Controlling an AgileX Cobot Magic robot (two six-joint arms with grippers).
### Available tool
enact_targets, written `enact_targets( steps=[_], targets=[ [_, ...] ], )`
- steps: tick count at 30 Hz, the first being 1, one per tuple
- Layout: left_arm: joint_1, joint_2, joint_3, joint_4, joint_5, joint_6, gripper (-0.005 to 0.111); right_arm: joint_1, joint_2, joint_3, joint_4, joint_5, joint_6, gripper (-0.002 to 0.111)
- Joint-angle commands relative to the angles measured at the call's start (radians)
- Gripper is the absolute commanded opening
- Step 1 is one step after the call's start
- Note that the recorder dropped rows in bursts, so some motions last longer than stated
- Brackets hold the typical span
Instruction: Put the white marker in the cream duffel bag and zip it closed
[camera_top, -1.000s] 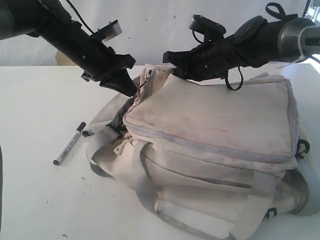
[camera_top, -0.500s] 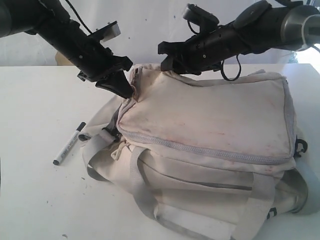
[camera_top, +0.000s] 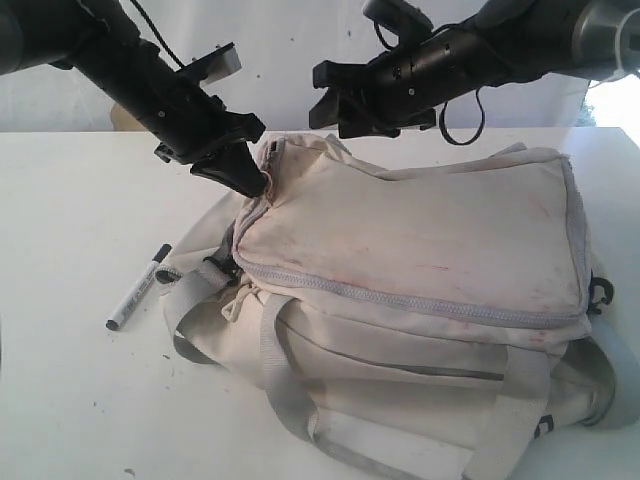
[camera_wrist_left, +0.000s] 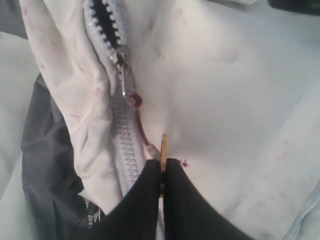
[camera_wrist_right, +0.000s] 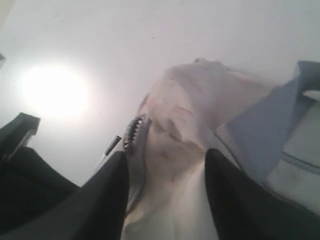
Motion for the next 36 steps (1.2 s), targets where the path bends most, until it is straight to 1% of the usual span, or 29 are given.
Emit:
enact_targets(
  steps=[1, 6, 8, 13, 16, 19, 27, 30, 36],
  targets=[
    [0.004, -0.016, 0.005, 0.014, 0.006, -0.007, 0.0, -0.005, 0.009, -0.027, 0.125, 0.026, -0.225, 0.045],
    [0.022, -0.016, 0.005, 0.002, 0.006, -0.026, 0.0, 0.002, 0.033, -0.042, 0.203, 0.032, -0.613, 0.045],
    [0.026, -0.019, 0.005, 0.0, 0.006, -0.028, 0.0, 0.002, 0.048, -0.042, 0.221, 0.028, -0.675, 0.045],
    [0.026, -0.022, 0.005, 0.0, 0.006, -0.024, 0.0, 0.004, 0.083, -0.042, 0.245, -0.007, -0.703, 0.045],
    [0.026, -0.022, 0.005, 0.0, 0.006, -0.024, 0.0, 0.011, 0.108, -0.042, 0.303, -0.014, -0.806, 0.045],
    [0.026, -0.022, 0.005, 0.0, 0.006, -0.024, 0.0, 0.017, 0.137, -0.042, 0.376, -0.021, -0.867, 0.045],
    [0.026, -0.022, 0.005, 0.004, 0.006, -0.02, 0.0, 0.036, 0.181, -0.04, 0.386, -0.043, -0.871, 0.045],
    [0.026, -0.022, 0.005, 0.006, 0.006, -0.02, 0.0, 0.036, 0.187, -0.04, 0.386, -0.068, -0.871, 0.04],
    [0.026, -0.022, 0.005, 0.006, 0.006, -0.018, 0.0, 0.036, 0.187, -0.04, 0.382, -0.116, -0.871, 0.021]
  ],
)
